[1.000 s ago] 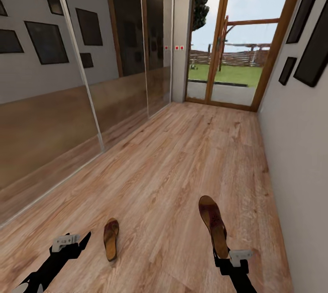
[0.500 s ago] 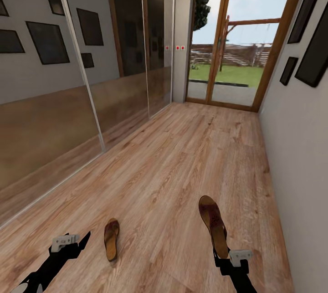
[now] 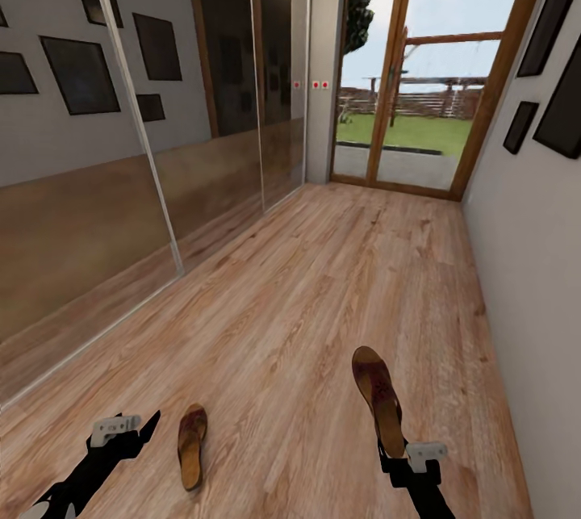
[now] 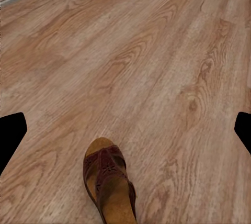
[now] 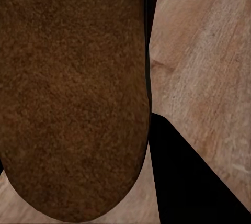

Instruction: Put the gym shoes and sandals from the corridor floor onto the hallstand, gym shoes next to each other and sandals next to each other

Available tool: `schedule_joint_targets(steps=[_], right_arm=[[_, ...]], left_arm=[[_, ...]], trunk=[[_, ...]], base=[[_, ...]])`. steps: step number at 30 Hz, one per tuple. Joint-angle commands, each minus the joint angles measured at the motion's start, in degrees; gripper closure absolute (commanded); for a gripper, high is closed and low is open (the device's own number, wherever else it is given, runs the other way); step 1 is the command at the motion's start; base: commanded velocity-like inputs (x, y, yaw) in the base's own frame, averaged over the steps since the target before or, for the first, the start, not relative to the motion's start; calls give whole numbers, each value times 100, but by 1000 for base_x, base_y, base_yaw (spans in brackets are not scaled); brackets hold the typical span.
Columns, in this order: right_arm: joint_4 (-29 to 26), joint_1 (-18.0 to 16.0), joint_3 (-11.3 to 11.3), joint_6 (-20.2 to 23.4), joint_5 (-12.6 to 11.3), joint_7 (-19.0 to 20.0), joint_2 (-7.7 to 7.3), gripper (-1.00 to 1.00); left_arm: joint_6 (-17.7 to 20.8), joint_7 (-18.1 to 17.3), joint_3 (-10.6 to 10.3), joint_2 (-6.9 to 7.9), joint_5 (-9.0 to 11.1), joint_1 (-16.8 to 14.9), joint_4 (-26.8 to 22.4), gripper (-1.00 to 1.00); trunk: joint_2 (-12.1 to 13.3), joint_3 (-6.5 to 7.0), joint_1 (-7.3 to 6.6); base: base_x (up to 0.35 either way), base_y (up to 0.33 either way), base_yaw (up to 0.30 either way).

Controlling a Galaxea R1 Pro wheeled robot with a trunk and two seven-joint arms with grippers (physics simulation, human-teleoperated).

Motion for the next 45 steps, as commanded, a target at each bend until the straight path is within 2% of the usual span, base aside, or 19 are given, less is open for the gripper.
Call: schedule_joint_targets(steps=[1,15,23,45], right_arm=[[4,-3,11,-12,12,-14,-2,100],[4,-3,7,-12,4,-20,-2,100],[-5,-3,3,-12,3,-20,-2,100],[-1,-3,3,-12,3,-20,-2,100]], left_arm=[[-36,-26,25,-4,-60,-7,0,-100],[-38,-26,27,0,-52,-5,-23,-100],[-36,-32,96,-4,-51,-7,-35,-100],[-44,-33,97,-4,-51,-6,-44,-100]], trunk=[[-2,-5,-1],[-2,-5,-1],[-2,-5,-1],[-2,-5,-1]], base=[[21,0,72],[4,0,187],[105,-56,9],[31,-96,0]])
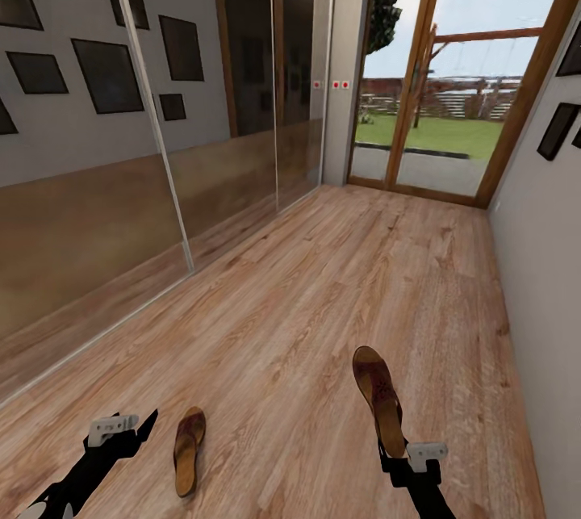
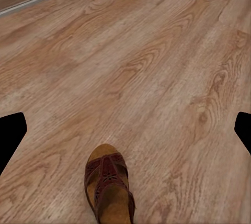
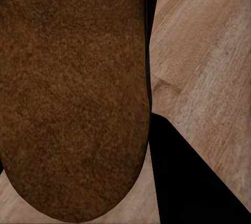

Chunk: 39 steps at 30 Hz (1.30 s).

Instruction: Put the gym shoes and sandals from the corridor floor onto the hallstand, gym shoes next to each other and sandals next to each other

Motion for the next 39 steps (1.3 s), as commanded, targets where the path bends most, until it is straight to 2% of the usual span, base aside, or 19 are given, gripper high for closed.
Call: schedule_joint_targets(steps=[1,17,27,28,32,34,37,39], right_arm=[[5,-3,9,-12,11,-15,-2,100],[3,-3,9,-12,8,-15,0,100],[-43,-3,11,-12,-6,-15,9,100],[-43,-3,11,-12,-6,-15,8,100],[-96,-3,-2,-1,-12,-15,8,100],[-522,-3,-7,116,-8,-15,-4,100],[-1100,-3,-14,594,-7,-15,-9,100],[-1734,-5,-16,1312,-12,-15,-10,100]], left_arm=[[-37,-24,24,-4,-60,-6,0,-100],[-28,-18,30,5,-67,-6,0,-100],[-16,411,34,-3,-86,-7,27,-100],[-1,478,32,-3,-96,-8,44,-100],[95,1318,-49,-22,-106,-40,116,-100],[396,1628,-235,-35,-115,-85,428,-100],[772,1905,-456,-6,-136,-216,780,-100],[950,2175,-655,9,-163,-453,984,-100]], trunk=[[-2,-5,-1],[-2,-5,-1],[-2,-5,-1],[-2,-5,-1],[-2,-5,-1],[-2,-5,-1],[-2,-5,-1],[-2,-5,-1]], base=[[1,-5,0],[46,-1,0],[0,0,0],[0,0,0],[0,0,0],[0,0,0],[0,0,0],[0,0,0]])
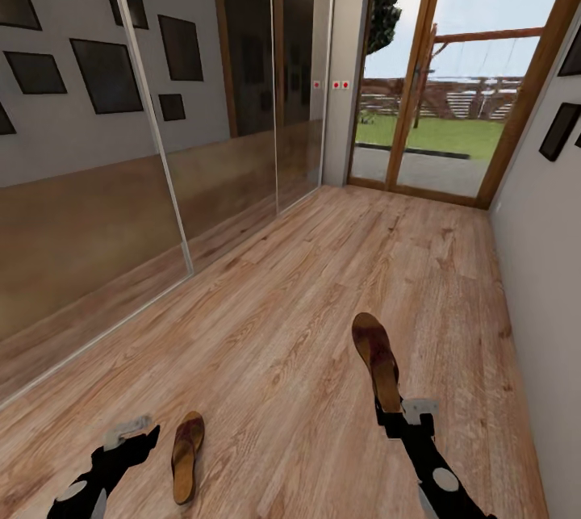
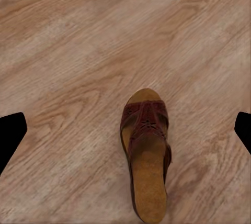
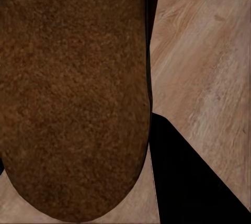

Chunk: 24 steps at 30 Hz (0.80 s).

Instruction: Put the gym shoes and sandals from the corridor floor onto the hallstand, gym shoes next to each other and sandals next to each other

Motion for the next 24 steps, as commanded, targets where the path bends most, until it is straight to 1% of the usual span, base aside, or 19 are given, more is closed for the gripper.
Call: schedule_joint_targets(steps=[1,3,4,5,6,7,8,9,10,11,12,13,14,15,19,24], right_arm=[[-177,-4,9,197,7,-18,-2,100],[-917,-44,10,1061,1,-14,1,100],[-1111,-65,11,1277,1,-13,2,100],[-1692,-160,17,1882,-1,-11,8,100],[-1882,-198,18,2076,-3,-11,10,100],[-2417,-332,22,2639,-7,-10,12,100],[-2587,-379,24,2823,-8,-10,12,100],[-2955,-482,28,3203,-11,-8,20,100],[-3140,-528,29,3384,-13,-6,26,100],[-3501,-597,32,3711,-12,6,49,100],[-3674,-621,36,3856,-14,20,67,100],[-3990,-657,53,4116,-13,86,110,100],[-4301,-687,93,4383,-12,235,159,100],[-4418,-699,123,4487,-12,351,180,100],[-4564,-710,199,4629,-11,563,202,100],[-4599,-710,234,4669,-5,635,201,100]], left_arm=[[31,19,-21,-2,-75,-61,40,-100],[105,215,-258,2,-157,-224,177,-100],[117,258,-308,0,-176,-252,201,-100],[143,402,-411,-15,-212,-314,261,-100],[148,457,-432,-24,-219,-329,279,-100],[158,627,-474,-44,-230,-359,326,-100],[161,679,-483,-49,-232,-365,338,-100],[159,747,-496,-56,-235,-372,355,-100],[156,765,-500,-59,-236,-374,361,-100],[146,787,-509,-63,-239,-375,369,-100],[140,795,-512,-64,-239,-373,372,-100],[129,802,-516,-66,-240,-366,381,-100],[115,807,-517,-70,-240,-347,396,-100],[101,809,-518,-73,-240,-336,426,-100],[60,814,-518,-71,-248,-324,617,-100],[23,814,-529,-69,-245,-324,731,-100]], trunk=[[-2,-6,-1],[-2,-6,-1],[-2,-6,-1],[-2,-6,-1],[-2,-6,-1],[-2,-6,-1],[-2,-6,-1],[-2,-6,-1],[-2,-6,-1],[-2,-6,-1],[-2,-6,-1],[-2,-6,-1],[-2,-6,-1],[-2,-6,-1],[-2,-6,-1],[-2,-6,-1]], base=[[0,0,0],[0,0,0],[0,0,0],[0,0,0],[0,0,0],[0,0,0],[0,0,0],[0,0,0],[0,0,0],[0,0,0],[0,0,0],[0,0,0],[0,0,0],[0,0,0],[0,0,0],[0,0,0]])
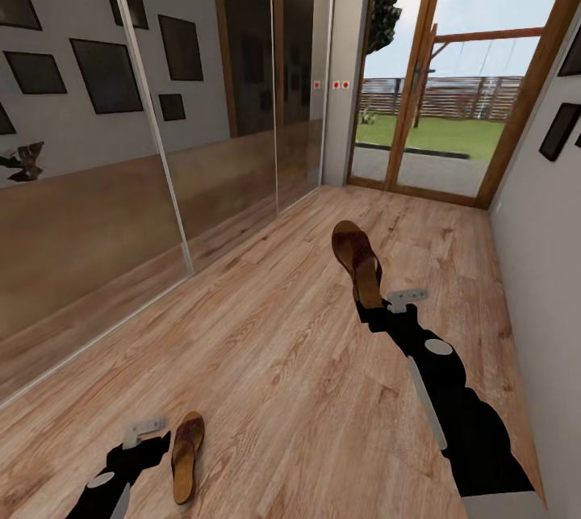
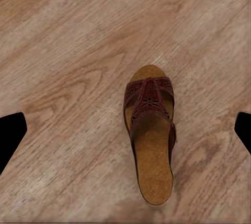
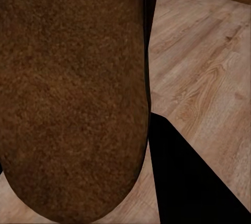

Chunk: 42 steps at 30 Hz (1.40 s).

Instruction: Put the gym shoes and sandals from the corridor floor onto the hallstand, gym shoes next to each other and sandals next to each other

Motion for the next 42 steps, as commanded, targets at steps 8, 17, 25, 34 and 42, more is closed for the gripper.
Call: schedule_joint_targets(steps=[8,17,25,34,42], right_arm=[[-3,10,5,45,17,43,-13,100],[10,84,5,24,24,45,-26,100],[15,98,5,23,26,45,-27,100],[46,101,5,15,22,45,-24,100],[46,101,5,14,22,45,-26,100]], left_arm=[[-137,-50,47,-21,-49,-15,16,-100],[-319,-49,-167,-24,-54,-69,-17,-100],[-292,-39,-482,-38,-48,-178,-63,-100],[-325,-31,-514,-36,-22,-266,2,-100],[-364,5,-465,-30,10,-265,25,-100]], trunk=[[-203,-95,109],[-564,-265,306],[-885,-470,482],[-1051,-733,583],[-1062,-983,603]], base=[[0,0,0],[0,0,0],[0,0,0],[0,0,0],[0,0,0]])
